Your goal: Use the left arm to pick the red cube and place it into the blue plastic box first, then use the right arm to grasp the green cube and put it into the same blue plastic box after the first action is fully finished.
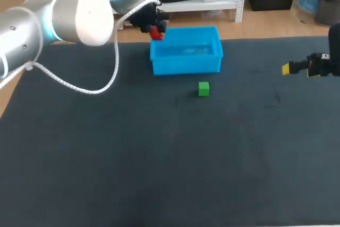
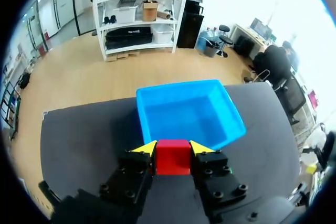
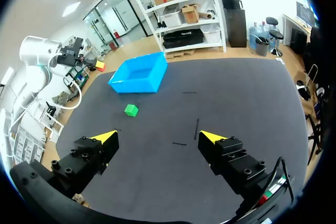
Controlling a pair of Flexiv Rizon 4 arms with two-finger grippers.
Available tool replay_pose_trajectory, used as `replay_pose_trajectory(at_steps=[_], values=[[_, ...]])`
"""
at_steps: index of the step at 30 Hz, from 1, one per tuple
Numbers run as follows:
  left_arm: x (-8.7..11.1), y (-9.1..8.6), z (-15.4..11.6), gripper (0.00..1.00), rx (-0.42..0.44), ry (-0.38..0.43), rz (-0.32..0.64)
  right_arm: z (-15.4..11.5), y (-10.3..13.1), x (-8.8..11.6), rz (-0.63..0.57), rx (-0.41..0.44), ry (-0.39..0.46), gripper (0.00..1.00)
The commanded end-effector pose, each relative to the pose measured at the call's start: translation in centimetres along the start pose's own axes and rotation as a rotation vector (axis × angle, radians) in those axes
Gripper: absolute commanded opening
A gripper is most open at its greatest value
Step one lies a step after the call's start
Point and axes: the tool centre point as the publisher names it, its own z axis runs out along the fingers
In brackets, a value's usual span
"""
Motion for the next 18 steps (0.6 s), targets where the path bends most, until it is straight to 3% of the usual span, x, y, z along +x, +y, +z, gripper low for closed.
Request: replay_pose_trajectory(at_steps=[1, 9, 18], values=[[-1.7, -0.6, 1.2, 0.00, -0.019, 0.037, -0.007, 0.0, 0.0, 0.0, -0.001, -0.001, 0.002, 1.00], [-2.4, -1.2, 3.7, 0.00, -0.027, 0.083, -0.036, 0.0, 0.0, 0.0, -0.001, -0.001, 0.002, 1.00], [-2.6, -0.4, 6.7, 0.00, -0.046, 0.128, -0.076, 0.0, 0.0, 0.0, -0.001, -0.001, 0.002, 1.00]])
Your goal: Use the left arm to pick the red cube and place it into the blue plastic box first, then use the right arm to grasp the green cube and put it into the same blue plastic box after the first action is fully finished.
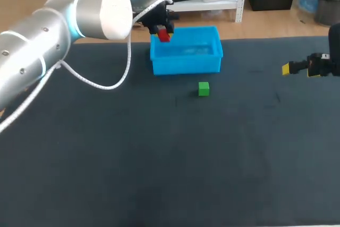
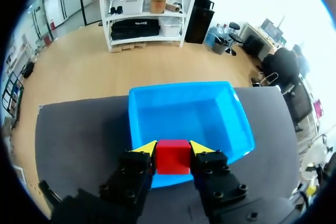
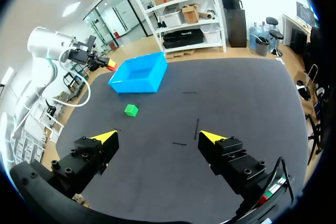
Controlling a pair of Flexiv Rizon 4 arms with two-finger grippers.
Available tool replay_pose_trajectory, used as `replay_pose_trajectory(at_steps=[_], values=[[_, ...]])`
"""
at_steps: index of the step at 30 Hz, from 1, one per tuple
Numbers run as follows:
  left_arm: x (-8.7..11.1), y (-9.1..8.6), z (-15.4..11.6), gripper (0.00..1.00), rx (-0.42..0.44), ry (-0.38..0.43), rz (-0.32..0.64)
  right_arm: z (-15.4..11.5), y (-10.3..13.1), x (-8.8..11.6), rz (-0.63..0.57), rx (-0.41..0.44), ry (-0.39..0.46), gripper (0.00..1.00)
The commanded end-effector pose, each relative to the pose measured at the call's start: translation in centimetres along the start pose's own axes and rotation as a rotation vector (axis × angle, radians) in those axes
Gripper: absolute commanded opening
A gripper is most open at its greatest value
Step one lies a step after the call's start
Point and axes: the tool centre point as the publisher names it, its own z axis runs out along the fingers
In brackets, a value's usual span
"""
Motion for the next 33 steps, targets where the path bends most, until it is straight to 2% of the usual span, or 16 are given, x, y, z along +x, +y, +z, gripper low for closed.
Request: replay_pose_trajectory(at_steps=[1, 11, 16, 28, 29, 30, 31, 33], values=[[-1.5, 0.1, 2.3, 0.00, -0.008, 0.075, -0.009, 0.0, 0.0, 0.0, -0.001, -0.001, 0.002, 1.00], [-0.5, 0.3, 5.2, 0.00, -0.017, 0.149, -0.037, 0.0, 0.0, 0.0, -0.001, -0.001, 0.002, 1.00], [-0.6, -0.4, 5.5, 0.00, -0.023, 0.175, -0.027, 0.0, 0.0, 0.0, -0.001, -0.001, 0.002, 1.00], [0.0, -0.6, 6.0, 0.00, -0.040, 0.249, -0.036, 0.0, 0.0, 0.0, -0.001, -0.001, 0.002, 1.00], [0.1, -0.6, 6.0, 0.14, -0.046, 0.260, -0.036, 0.0, 0.0, 0.0, -0.001, -0.001, 0.002, 1.00], [0.1, -0.6, 6.1, 0.46, -0.047, 0.266, -0.034, 0.0, 0.0, 0.0, -0.001, -0.001, 0.002, 1.00], [0.2, -0.7, 6.0, 0.99, -0.048, 0.270, -0.022, 0.0, 0.0, 0.0, -0.001, -0.001, 0.002, 1.00], [0.3, -0.8, 6.0, 1.00, -0.053, 0.271, -0.022, 0.0, 0.0, 0.0, -0.001, -0.001, 0.002, 1.00]])
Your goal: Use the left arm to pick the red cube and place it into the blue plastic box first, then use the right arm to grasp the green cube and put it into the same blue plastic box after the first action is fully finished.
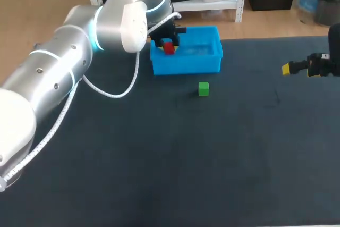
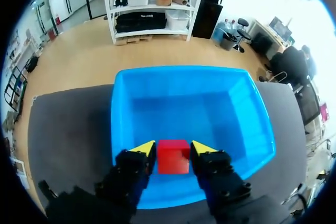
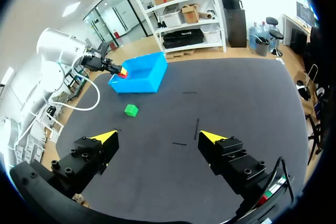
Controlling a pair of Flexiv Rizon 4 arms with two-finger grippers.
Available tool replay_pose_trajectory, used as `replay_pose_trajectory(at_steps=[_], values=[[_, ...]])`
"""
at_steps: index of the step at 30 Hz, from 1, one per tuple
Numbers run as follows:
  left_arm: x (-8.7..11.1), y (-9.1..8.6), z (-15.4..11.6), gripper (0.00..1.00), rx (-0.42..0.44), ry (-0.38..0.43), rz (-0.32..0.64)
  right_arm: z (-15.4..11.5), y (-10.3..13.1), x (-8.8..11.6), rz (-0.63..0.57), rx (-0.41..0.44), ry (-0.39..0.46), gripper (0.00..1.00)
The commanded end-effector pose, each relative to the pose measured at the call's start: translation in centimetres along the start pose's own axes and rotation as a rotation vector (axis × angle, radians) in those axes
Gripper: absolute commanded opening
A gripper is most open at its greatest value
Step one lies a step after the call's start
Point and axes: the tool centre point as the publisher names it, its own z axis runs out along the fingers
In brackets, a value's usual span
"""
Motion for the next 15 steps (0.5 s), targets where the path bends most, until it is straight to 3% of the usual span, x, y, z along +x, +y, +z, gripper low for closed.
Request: replay_pose_trajectory(at_steps=[1, 15], values=[[-1.3, -0.6, 0.5, 1.00, -0.009, 0.239, 0.001, 0.0, 0.0, 0.0, -0.001, -0.001, 0.002, 1.00], [-1.3, -1.2, -2.9, 1.00, 0.014, 0.182, 0.042, 0.0, 0.0, 0.0, -0.001, -0.001, 0.002, 1.00]])
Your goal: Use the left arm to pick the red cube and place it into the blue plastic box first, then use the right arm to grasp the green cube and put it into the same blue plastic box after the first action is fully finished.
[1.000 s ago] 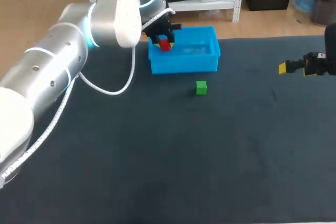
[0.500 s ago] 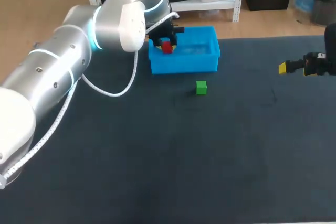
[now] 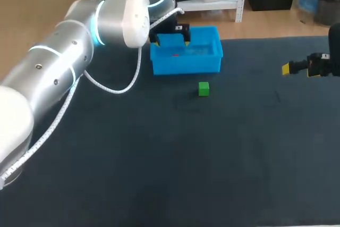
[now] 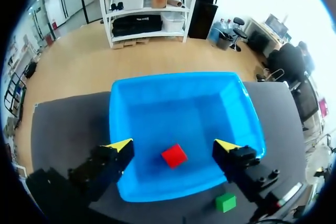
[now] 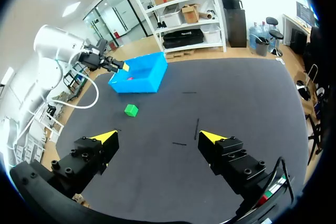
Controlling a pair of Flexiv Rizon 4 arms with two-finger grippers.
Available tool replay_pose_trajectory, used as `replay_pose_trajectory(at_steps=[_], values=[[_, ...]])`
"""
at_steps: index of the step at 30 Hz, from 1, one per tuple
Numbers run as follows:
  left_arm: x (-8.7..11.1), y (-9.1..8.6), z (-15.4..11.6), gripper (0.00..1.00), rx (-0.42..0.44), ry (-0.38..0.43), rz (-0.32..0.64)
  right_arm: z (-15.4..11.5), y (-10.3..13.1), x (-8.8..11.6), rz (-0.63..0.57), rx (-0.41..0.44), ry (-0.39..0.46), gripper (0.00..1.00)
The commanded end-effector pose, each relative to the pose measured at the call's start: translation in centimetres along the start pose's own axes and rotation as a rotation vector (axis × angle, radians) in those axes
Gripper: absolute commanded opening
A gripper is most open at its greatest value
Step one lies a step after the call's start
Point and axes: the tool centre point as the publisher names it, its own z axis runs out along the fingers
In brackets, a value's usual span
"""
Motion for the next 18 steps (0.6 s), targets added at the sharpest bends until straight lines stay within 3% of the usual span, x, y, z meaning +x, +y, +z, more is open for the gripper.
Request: replay_pose_trajectory(at_steps=[1, 10, 18], values=[[-0.2, 0.0, -1.4, 1.00, 0.003, 0.184, 0.015, 0.0, 0.0, 0.0, -0.001, -0.001, 0.002, 1.00], [1.9, 0.5, -4.9, 1.00, 0.036, 0.138, 0.054, 0.0, 0.0, 0.0, -0.001, -0.001, 0.002, 1.00], [4.6, 1.2, -8.3, 1.00, 0.087, 0.049, 0.098, 0.0, 0.0, 0.0, -0.001, -0.001, 0.002, 1.00]])
